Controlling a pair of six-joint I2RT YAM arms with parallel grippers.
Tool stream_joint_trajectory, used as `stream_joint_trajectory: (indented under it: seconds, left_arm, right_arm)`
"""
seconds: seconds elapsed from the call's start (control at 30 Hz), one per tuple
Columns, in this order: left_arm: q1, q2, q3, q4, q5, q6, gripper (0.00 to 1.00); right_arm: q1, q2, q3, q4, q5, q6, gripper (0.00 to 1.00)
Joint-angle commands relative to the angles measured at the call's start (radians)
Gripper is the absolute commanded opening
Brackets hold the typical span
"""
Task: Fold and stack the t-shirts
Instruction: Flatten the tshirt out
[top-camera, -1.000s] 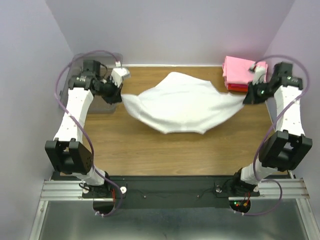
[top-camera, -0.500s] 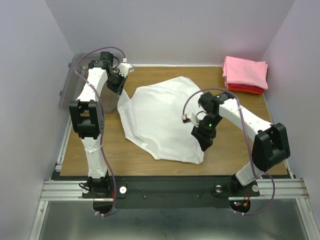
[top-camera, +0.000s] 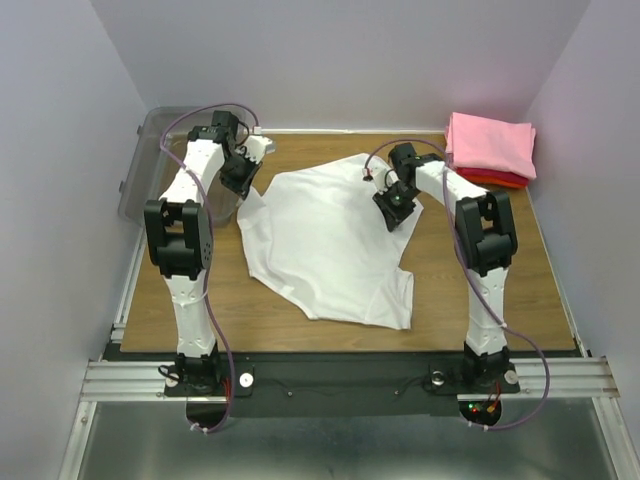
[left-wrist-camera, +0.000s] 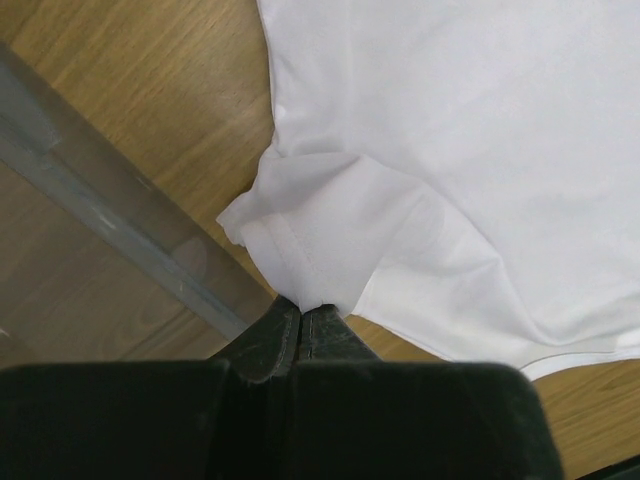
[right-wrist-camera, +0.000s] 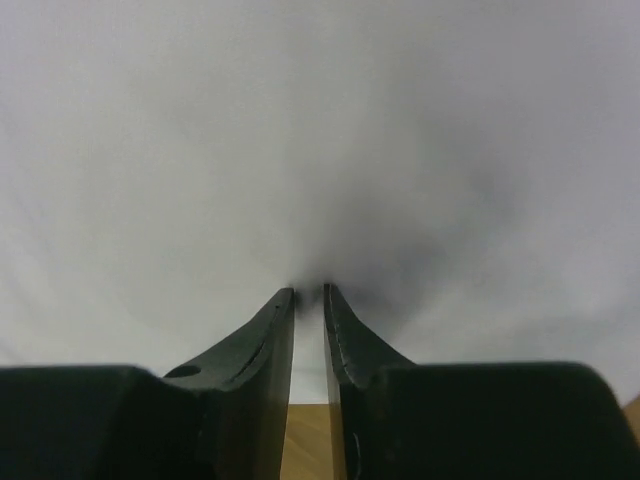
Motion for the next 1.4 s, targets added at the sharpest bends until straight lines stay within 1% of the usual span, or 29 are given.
stream_joint_trajectory:
  seconds: [0.0,0.1,0.13,0.2,0.23,0.27,0.3,0.33,0.37,0.4,0.43,0.47,0.53,0.57,0.6,0.63,0.67,0.7,0.73,0.77,0.8,0.83,0.87,0.93,0.97,1.03,1.17,1.37]
  left_arm:
    - [0.003,-0.101,-0.017,-0.001,-0.007,-0.001,0.0]
    - [0.003,-0.108,-0.018,0.003,-0.002,-0.001,0.0]
    - [0.003,-0.106,-0.02,0.009,0.002,-0.003,0.0]
    - [0.002,-0.1,-0.011,0.012,0.004,-0.003,0.0]
    - [0.0,-0.094,-0.005,0.012,0.004,-0.004,0.0]
    - [-0.004,-0.082,0.008,0.01,0.009,-0.006,0.0]
    - [-0.007,-0.075,0.015,0.012,0.01,-0.006,0.0]
    - [-0.012,-0.062,0.022,0.012,0.012,-0.006,0.0]
    - [-0.016,-0.054,0.029,0.01,0.016,-0.006,0.0]
    - [-0.024,-0.046,0.046,0.009,0.018,-0.007,0.0]
    - [-0.035,-0.034,0.051,0.006,0.019,-0.007,0.0]
    - [-0.041,-0.029,0.066,0.004,0.027,-0.009,0.02]
    - [-0.055,-0.017,0.074,0.012,0.024,-0.014,0.02]
    - [-0.058,-0.014,0.077,0.013,0.021,-0.017,0.02]
    - [-0.062,-0.009,0.084,0.013,0.018,-0.017,0.03]
    - [-0.067,-0.002,0.086,0.013,0.016,-0.017,0.02]
    - [-0.07,0.0,0.088,0.013,0.015,-0.018,0.02]
    - [-0.072,0.0,0.088,0.016,0.013,-0.017,0.02]
    - [-0.075,0.001,0.086,0.015,0.013,-0.02,0.02]
    - [-0.079,0.001,0.085,0.015,0.015,-0.017,0.02]
    - [-0.081,0.0,0.085,0.018,0.013,-0.018,0.02]
    - [-0.081,-0.002,0.085,0.018,0.012,-0.018,0.02]
    - [-0.084,-0.005,0.083,0.018,0.012,-0.018,0.02]
    - [-0.085,-0.008,0.081,0.018,0.012,-0.018,0.02]
    - [-0.084,-0.011,0.081,0.018,0.01,-0.017,0.02]
    - [-0.084,-0.011,0.074,0.022,0.006,-0.017,0.02]
    - [-0.085,-0.012,0.051,0.038,0.007,-0.018,0.02]
    - [-0.084,-0.019,0.026,0.055,0.015,-0.021,0.03]
  right_arm:
    - [0.007,-0.018,-0.105,0.072,0.153,0.034,0.23]
    - [0.02,-0.093,-0.263,0.066,0.184,-0.021,0.2]
    - [0.032,-0.125,-0.384,0.052,0.198,-0.041,0.19]
    - [0.101,-0.237,-0.501,0.026,0.195,-0.095,0.18]
    - [0.139,-0.277,-0.556,-0.044,0.145,-0.11,0.17]
    - [0.244,-0.318,-0.624,-0.092,0.094,-0.128,0.17]
    - [0.306,-0.369,-0.643,-0.137,0.033,-0.132,0.17]
    - [0.366,-0.444,-0.644,-0.237,-0.137,-0.144,0.2]
    - [0.455,-0.476,-0.599,-0.276,-0.213,-0.148,0.23]
    - [0.466,-0.493,-0.56,-0.305,-0.276,-0.145,0.27]
    - [0.465,-0.502,-0.521,-0.332,-0.323,-0.126,0.33]
    - [0.43,-0.501,-0.441,-0.329,-0.309,-0.113,0.34]
    - [0.359,-0.475,-0.379,-0.294,-0.246,-0.107,0.35]
    - [0.254,-0.46,-0.352,-0.274,-0.232,-0.101,0.35]
    - [0.195,-0.435,-0.285,-0.255,-0.224,-0.083,0.35]
    - [0.082,-0.383,-0.247,-0.231,-0.217,-0.076,0.35]
    - [0.031,-0.383,-0.212,-0.215,-0.203,-0.069,0.35]
    - [-0.011,-0.328,-0.177,-0.191,-0.18,-0.034,0.36]
    - [-0.046,-0.306,-0.136,-0.131,-0.152,-0.011,0.36]
    - [-0.096,-0.261,-0.112,-0.11,-0.103,0.005,0.41]
    - [-0.114,-0.239,-0.098,-0.096,-0.089,0.026,0.43]
    - [-0.127,-0.214,-0.071,-0.096,-0.085,0.033,0.48]
    - [-0.134,-0.197,-0.068,-0.096,-0.086,0.034,0.49]
    - [-0.144,-0.182,-0.089,-0.1,-0.101,0.028,0.53]
    - [-0.147,-0.182,-0.122,-0.1,-0.124,0.023,0.57]
    - [-0.151,-0.193,-0.163,-0.103,-0.15,0.013,0.61]
    - [-0.164,-0.196,-0.23,-0.105,-0.209,0.022,0.61]
    - [-0.174,-0.162,-0.241,-0.119,-0.339,0.049,0.63]
